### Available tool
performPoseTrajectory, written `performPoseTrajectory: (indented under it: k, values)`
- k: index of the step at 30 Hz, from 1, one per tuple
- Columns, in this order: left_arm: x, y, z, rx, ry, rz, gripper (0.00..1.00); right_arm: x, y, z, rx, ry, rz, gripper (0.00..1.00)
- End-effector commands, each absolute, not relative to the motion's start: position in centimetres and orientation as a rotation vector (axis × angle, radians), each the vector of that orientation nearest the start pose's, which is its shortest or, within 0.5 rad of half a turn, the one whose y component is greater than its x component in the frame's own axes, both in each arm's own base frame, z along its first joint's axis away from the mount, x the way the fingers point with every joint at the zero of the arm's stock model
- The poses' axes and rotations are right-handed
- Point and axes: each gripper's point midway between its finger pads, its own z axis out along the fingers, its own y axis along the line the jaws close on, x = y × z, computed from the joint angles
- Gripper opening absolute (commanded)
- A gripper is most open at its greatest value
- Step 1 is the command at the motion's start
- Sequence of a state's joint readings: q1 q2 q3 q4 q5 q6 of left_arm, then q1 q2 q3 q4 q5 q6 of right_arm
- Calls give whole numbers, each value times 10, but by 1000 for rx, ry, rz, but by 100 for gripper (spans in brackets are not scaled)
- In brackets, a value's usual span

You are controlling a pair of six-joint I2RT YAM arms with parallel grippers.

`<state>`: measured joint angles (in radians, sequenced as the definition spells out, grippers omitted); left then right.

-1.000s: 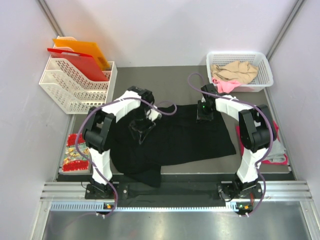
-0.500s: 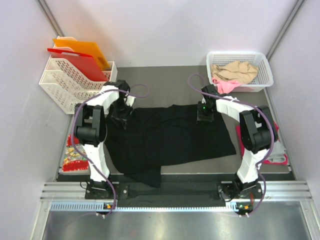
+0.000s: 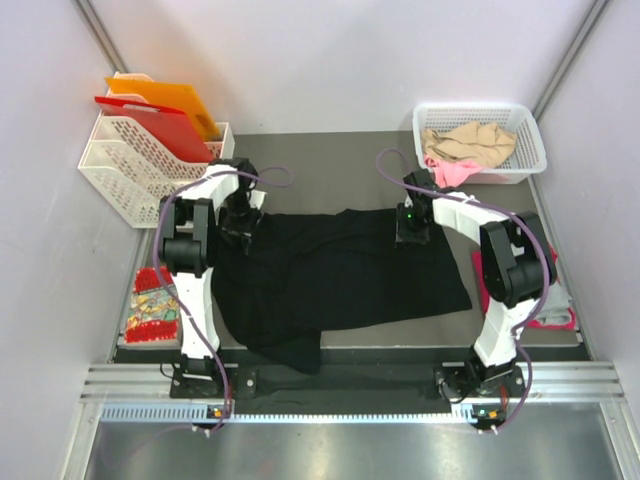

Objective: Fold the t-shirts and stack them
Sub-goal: Fold the flattened tshirt in 1/3 of the way

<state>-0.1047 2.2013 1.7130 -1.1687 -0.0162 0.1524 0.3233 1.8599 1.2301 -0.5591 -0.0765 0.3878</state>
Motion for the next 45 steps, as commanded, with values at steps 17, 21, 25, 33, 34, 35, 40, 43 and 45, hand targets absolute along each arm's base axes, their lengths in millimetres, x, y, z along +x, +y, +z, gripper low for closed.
performPoseTrajectory:
  k: [17,21,25,33,34,35,40,43,45]
  values:
    - [337,-34,103,438,2952,-135,47,400,103,12,156,2828,73,30]
    - [312,-35,101,456,2966,-167,47,411,82,20,170,2785,-59,30]
    - [295,-44,103,468,2984,-255,47,405,61,25,202,2777,-191,31]
    - [248,-83,103,838,2972,-367,47,376,75,46,178,2763,-104,36]
    - [239,-86,104,878,2978,-380,47,373,81,47,158,2771,-86,36]
    - [235,-90,104,911,2978,-387,47,375,86,50,152,2767,-68,36]
    - [214,-89,95,985,3028,-388,47,378,104,58,119,2760,-24,36]
    - [200,-82,85,1004,3084,-372,47,377,110,57,104,2765,-8,36]
    - [194,-79,77,1011,3106,-361,47,373,113,51,91,2781,-8,36]
